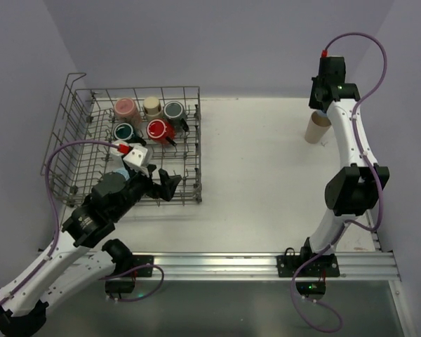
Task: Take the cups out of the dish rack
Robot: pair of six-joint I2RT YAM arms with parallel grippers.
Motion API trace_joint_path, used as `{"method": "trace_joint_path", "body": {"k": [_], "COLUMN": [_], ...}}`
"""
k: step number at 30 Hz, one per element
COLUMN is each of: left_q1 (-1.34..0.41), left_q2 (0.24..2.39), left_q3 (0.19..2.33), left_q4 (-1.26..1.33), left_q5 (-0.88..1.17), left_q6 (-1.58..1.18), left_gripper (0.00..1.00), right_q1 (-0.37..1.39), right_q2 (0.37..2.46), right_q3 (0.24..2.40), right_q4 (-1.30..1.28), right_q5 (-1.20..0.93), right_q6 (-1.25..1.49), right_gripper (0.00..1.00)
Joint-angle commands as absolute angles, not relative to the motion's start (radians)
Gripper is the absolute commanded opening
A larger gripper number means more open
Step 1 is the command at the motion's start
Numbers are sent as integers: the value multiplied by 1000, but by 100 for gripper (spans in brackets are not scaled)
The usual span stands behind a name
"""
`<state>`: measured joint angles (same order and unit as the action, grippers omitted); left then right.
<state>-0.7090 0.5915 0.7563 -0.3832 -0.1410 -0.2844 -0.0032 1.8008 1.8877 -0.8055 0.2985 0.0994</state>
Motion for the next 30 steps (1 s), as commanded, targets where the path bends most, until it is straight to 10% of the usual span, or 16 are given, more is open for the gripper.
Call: {"method": "trace_joint_path", "body": {"k": [1,30], "left_q1": [-730,-742], "left_q2": [595,657], "left_q3": [753,752], "left_q4": [-354,-345], "left_q5": [-179,-201], "left_q6": [-258,-258], "left_gripper": [100,100], "right_q1": [-32,-60], "right_q2": [1845,1976], "right_q3": [1991,2013], "right_q4": [-816,-818], "right_q5": [299,207], "right_q6": [66,49], "right_gripper": [0,0]}}
